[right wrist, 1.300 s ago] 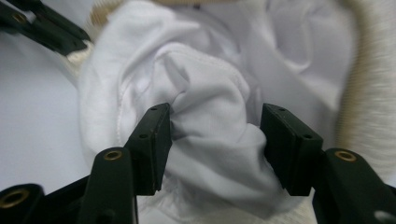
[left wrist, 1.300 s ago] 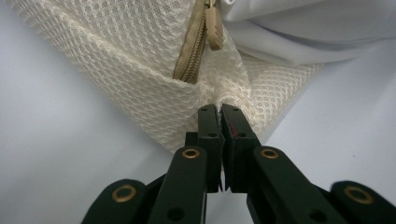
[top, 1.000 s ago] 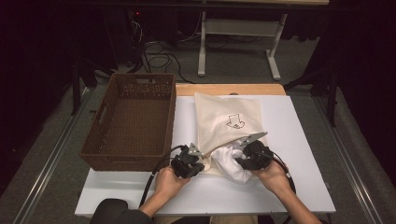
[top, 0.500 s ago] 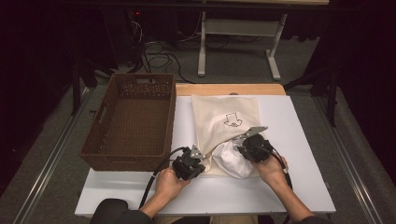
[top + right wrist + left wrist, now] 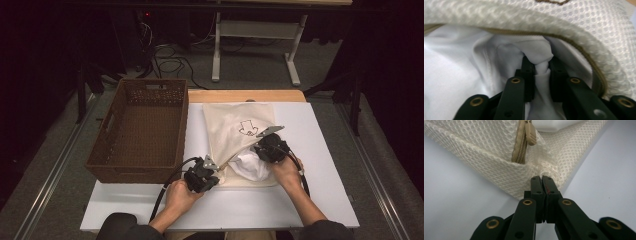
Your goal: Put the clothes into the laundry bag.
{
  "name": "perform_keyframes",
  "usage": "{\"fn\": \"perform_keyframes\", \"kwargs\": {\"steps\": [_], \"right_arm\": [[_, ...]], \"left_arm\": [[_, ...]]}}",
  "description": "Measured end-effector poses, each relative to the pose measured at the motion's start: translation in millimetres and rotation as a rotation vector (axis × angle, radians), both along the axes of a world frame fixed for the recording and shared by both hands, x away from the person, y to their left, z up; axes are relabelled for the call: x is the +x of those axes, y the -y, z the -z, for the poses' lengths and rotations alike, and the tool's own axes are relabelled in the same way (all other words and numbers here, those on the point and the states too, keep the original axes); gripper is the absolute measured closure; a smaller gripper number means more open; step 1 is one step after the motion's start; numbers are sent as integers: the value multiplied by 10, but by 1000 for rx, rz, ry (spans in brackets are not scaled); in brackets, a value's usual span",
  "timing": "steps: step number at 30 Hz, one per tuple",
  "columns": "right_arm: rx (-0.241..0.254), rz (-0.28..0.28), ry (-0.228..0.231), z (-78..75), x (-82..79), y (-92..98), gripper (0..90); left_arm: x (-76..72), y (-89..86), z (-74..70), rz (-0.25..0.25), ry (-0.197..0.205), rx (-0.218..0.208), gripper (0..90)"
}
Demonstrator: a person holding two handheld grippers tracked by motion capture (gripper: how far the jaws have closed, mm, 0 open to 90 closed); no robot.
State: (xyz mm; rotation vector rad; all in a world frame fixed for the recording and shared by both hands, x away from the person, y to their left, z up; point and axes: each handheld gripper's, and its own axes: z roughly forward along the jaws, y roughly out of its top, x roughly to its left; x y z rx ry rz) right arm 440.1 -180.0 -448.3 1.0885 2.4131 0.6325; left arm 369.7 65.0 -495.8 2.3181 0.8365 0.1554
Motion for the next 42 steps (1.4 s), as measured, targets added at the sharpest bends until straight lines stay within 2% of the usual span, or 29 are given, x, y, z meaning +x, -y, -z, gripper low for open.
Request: {"fn": "perform_keyframes", "kwargs": {"steps": [4, 8, 10, 17, 20, 26, 29, 35, 40, 42], "right_arm": [[43, -28, -12, -84, -142, 55, 673], [82, -38, 5, -176, -300, 162, 637], [88, -43, 26, -200, -380, 208, 627], [96, -69, 44, -236, -588, 250, 581], [101, -82, 50, -236, -641, 261, 579], [140, -56, 64, -307, -684, 364, 579], [147, -62, 68, -330, -722, 379, 594], [133, -101, 29, -235, -751, 289, 595], [96, -123, -30, -31, -700, 138, 476], [72, -124, -37, 26, -672, 84, 470]], "left_arm": [[9, -19, -7, -5, -1, -15, 872], [1, -6, 0, -9, 7, -11, 870], [2, -11, -1, -10, 8, -14, 869], [11, -10, 18, -14, -1, -16, 864], [10, -9, 22, -14, -2, -17, 861], [12, -10, 26, -15, -4, -18, 855], [13, -10, 29, -18, -2, -16, 842], [6, -5, 29, -21, 1, -18, 841], [7, -14, 18, -18, -1, -19, 856], [3, -12, 16, -18, 0, -16, 862]]}}
